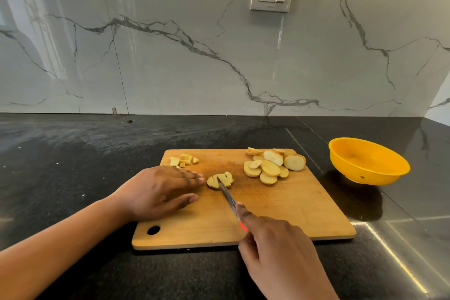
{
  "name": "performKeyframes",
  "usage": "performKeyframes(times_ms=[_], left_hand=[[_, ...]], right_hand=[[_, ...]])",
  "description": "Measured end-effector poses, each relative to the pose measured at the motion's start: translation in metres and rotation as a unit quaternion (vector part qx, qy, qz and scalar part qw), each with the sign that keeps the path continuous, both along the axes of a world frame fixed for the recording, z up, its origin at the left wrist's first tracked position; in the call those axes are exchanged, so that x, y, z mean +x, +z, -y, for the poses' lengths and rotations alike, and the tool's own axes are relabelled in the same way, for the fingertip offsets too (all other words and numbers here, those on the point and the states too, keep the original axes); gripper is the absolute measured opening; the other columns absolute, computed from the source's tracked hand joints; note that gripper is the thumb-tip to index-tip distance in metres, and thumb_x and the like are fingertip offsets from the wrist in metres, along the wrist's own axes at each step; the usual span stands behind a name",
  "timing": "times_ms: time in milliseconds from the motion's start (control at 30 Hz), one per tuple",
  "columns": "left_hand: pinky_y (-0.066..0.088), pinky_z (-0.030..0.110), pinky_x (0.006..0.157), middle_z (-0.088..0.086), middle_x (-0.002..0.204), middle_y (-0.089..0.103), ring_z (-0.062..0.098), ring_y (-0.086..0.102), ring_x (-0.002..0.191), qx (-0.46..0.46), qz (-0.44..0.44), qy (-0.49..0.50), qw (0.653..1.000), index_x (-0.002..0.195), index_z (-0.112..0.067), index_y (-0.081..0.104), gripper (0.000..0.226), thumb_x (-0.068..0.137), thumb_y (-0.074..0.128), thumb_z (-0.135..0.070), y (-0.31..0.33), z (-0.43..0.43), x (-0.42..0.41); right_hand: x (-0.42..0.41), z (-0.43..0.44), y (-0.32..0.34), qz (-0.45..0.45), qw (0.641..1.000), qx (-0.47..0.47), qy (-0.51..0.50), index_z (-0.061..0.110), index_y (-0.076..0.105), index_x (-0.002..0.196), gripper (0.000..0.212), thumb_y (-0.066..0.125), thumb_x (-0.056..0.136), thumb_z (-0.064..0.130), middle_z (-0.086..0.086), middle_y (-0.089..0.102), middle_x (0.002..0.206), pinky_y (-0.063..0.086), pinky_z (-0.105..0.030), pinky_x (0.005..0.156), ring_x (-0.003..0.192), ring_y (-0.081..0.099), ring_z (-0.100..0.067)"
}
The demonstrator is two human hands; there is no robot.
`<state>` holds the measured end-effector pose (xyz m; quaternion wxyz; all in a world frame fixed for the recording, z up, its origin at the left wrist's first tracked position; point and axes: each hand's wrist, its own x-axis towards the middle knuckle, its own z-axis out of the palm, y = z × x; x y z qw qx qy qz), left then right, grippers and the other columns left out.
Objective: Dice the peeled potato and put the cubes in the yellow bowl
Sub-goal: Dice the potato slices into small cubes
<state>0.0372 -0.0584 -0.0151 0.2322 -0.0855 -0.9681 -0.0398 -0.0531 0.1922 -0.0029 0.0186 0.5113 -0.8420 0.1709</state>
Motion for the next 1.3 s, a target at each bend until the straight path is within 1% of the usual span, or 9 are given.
performKeyframes(times_ms=[167,367,567,633,767,867,967,1133,1300], left_hand=[[0.047,0.025,0.096,-0.015,0.123,0.061,-0.004,0.053,0.116,-0.037,0.007,0.000,0.999,0.122,-0.027,0.062,0.042,0.098,0.038,-0.051,0.003,-0.004,0.000],[0.033,0.024,0.103,-0.019,0.130,0.055,0.003,0.046,0.126,-0.115,0.037,0.018,0.993,0.128,-0.033,0.057,0.046,0.098,0.030,-0.055,0.005,-0.004,0.000],[0.029,0.022,0.102,-0.020,0.131,0.054,0.003,0.046,0.126,-0.131,0.040,0.020,0.990,0.128,-0.033,0.056,0.047,0.098,0.028,-0.056,0.007,-0.003,0.000],[0.032,0.023,0.102,-0.020,0.131,0.054,0.002,0.046,0.126,-0.136,0.040,0.018,0.990,0.129,-0.033,0.055,0.048,0.098,0.027,-0.056,0.007,-0.003,0.000],[0.028,0.022,0.104,-0.020,0.132,0.054,0.002,0.044,0.127,-0.133,0.040,0.018,0.990,0.130,-0.032,0.054,0.048,0.098,0.027,-0.056,0.005,-0.003,-0.001],[0.030,0.022,0.102,-0.020,0.132,0.054,0.001,0.045,0.126,-0.134,0.039,0.022,0.990,0.130,-0.033,0.054,0.048,0.098,0.027,-0.057,0.006,-0.003,-0.001],[0.031,0.023,0.100,-0.019,0.131,0.055,0.003,0.048,0.124,-0.132,0.036,0.024,0.990,0.130,-0.033,0.055,0.048,0.098,0.027,-0.056,0.007,-0.006,0.000],[0.033,0.023,0.097,-0.023,0.129,0.055,0.003,0.053,0.119,-0.158,0.039,0.049,0.985,0.127,-0.039,0.055,0.047,0.098,0.024,-0.059,0.009,-0.010,0.000],[0.044,0.031,0.094,-0.024,0.127,0.055,0.004,0.055,0.116,-0.161,0.041,0.053,0.985,0.127,-0.041,0.054,0.046,0.097,0.025,-0.060,0.009,-0.010,0.000]], right_hand=[[-0.002,0.002,0.002,-0.005,1.000,-0.013,0.001,0.037,0.014,0.151,0.054,0.033,0.100,0.039,0.010,0.058,0.107,0.036,-0.026,0.072,0.091,0.052,-0.012],[-0.002,0.016,0.004,-0.043,0.999,-0.017,0.023,0.032,0.017,0.151,0.053,0.032,0.101,0.035,0.006,0.059,0.103,0.028,-0.024,0.055,0.079,0.041,-0.014],[0.000,0.028,0.004,-0.078,0.997,0.002,0.023,0.026,0.020,0.151,0.052,0.034,0.101,0.031,0.001,0.060,0.105,0.034,-0.029,0.061,0.084,0.049,-0.018],[0.003,0.035,0.001,-0.092,0.995,0.017,0.025,0.021,0.020,0.151,0.052,0.035,0.102,0.025,-0.002,0.060,0.107,0.031,-0.028,0.055,0.088,0.053,-0.021],[0.005,0.038,-0.001,-0.095,0.994,0.034,0.030,0.017,0.020,0.151,0.052,0.036,0.102,0.018,-0.003,0.059,0.108,0.021,-0.024,0.047,0.077,0.043,-0.020],[0.003,0.041,0.004,-0.095,0.992,0.075,0.039,0.015,0.017,0.152,0.056,0.040,0.101,0.018,-0.006,0.058,0.113,0.021,-0.025,0.047,0.093,0.054,-0.024],[0.005,0.046,0.012,-0.092,0.988,0.108,0.055,0.011,0.020,0.151,0.056,0.043,0.100,0.016,-0.009,0.058,0.116,0.020,-0.027,0.047,0.100,0.056,-0.026],[0.002,0.037,0.009,-0.102,0.990,0.078,0.058,0.016,0.016,0.152,0.057,0.040,0.101,0.018,-0.004,0.058,0.102,0.024,-0.026,0.047,0.076,0.044,-0.022],[-0.006,0.013,0.014,-0.090,0.991,0.036,0.091,0.027,0.023,0.150,0.051,0.036,0.101,0.030,0.005,0.047,0.087,0.036,-0.028,0.059,0.077,0.043,-0.015]])
